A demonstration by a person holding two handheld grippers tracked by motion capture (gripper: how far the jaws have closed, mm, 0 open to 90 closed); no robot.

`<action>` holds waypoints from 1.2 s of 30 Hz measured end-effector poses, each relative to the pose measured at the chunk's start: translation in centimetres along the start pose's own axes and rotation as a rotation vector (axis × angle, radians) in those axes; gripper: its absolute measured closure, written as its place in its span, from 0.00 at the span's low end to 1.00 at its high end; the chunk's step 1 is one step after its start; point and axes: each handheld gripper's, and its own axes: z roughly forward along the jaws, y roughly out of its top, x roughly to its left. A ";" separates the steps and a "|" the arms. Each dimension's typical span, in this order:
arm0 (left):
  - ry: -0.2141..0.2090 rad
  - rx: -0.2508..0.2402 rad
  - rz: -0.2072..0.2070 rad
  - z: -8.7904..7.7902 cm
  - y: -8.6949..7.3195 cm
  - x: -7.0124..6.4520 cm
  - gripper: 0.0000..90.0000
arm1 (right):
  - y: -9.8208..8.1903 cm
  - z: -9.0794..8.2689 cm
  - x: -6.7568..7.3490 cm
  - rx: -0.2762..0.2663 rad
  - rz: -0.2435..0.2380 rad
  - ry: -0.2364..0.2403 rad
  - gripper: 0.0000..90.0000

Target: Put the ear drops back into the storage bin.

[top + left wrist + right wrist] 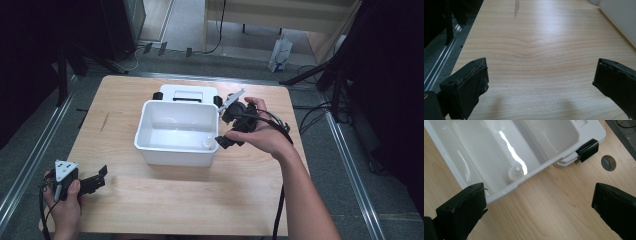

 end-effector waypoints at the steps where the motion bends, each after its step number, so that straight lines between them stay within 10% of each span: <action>1: -0.001 0.000 0.001 0.0 0.0 0.0 0.00 | -0.5 0.0 -0.1 0.000 0.002 -0.005 0.00; 36: 0.011 -0.005 0.019 0.0 -0.1 -0.3 0.00 | -14.3 -0.1 1.3 -0.117 0.207 -0.102 0.00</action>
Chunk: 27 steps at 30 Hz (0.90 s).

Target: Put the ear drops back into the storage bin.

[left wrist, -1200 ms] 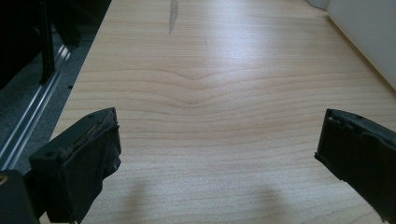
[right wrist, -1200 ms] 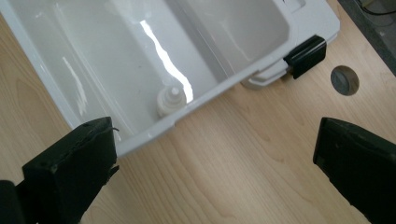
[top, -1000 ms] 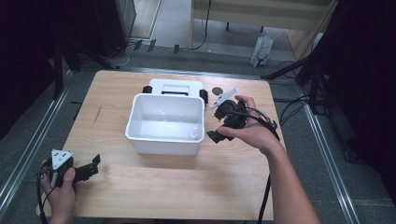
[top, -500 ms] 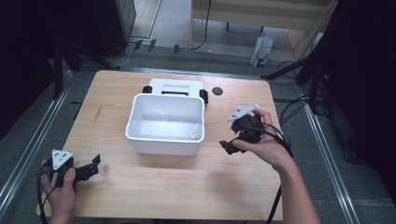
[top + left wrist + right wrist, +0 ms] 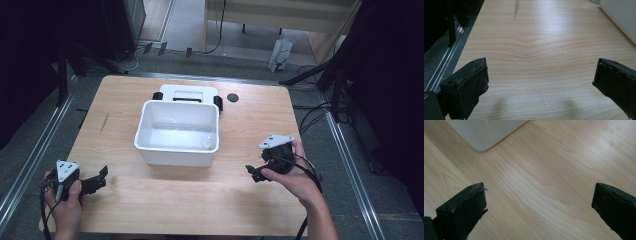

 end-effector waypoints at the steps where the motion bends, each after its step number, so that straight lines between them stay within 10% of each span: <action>1: 0.000 -0.003 -0.001 0.0 0.0 0.0 0.00 | -0.6 0.1 0.0 -0.003 0.015 -0.003 0.00; 16: -0.002 0.002 0.005 0.0 0.0 0.0 0.00 | -8.2 1.0 -1.3 -0.004 0.153 -0.064 0.00; 27: 0.002 0.010 0.011 0.1 0.0 -0.1 0.01 | -13.5 2.1 -1.2 -0.160 0.291 -0.098 0.00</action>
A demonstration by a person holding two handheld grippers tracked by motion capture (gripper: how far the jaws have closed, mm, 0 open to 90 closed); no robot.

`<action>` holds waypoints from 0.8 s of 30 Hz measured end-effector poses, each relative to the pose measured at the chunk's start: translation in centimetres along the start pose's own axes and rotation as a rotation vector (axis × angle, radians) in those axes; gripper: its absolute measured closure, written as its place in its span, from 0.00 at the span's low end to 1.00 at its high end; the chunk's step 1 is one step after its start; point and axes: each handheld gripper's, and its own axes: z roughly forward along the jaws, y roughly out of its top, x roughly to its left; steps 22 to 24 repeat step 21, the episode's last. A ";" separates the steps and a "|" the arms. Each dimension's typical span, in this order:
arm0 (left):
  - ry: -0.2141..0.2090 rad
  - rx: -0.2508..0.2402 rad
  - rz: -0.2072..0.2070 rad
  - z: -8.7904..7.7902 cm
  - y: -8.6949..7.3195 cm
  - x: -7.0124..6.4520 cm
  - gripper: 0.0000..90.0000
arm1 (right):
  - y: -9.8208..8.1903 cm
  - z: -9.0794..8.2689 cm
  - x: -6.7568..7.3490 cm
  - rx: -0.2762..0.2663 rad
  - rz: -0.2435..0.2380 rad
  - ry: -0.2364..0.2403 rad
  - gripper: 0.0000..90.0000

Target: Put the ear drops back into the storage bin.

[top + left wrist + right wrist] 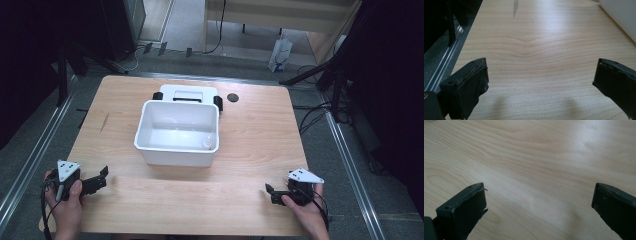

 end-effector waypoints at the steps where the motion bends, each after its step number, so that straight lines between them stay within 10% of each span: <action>1: 0.001 -0.001 0.002 0.0 0.0 0.0 0.00 | -0.3 0.0 -0.1 0.001 0.008 -0.003 0.00; 10: 0.000 0.008 -0.001 0.2 0.1 0.0 0.00 | -2.1 -1.3 -1.1 -0.107 0.091 0.030 0.00; 24: -0.005 0.018 -0.012 0.3 0.2 0.1 0.00 | -1.8 -0.7 -1.0 -0.039 0.114 0.025 0.00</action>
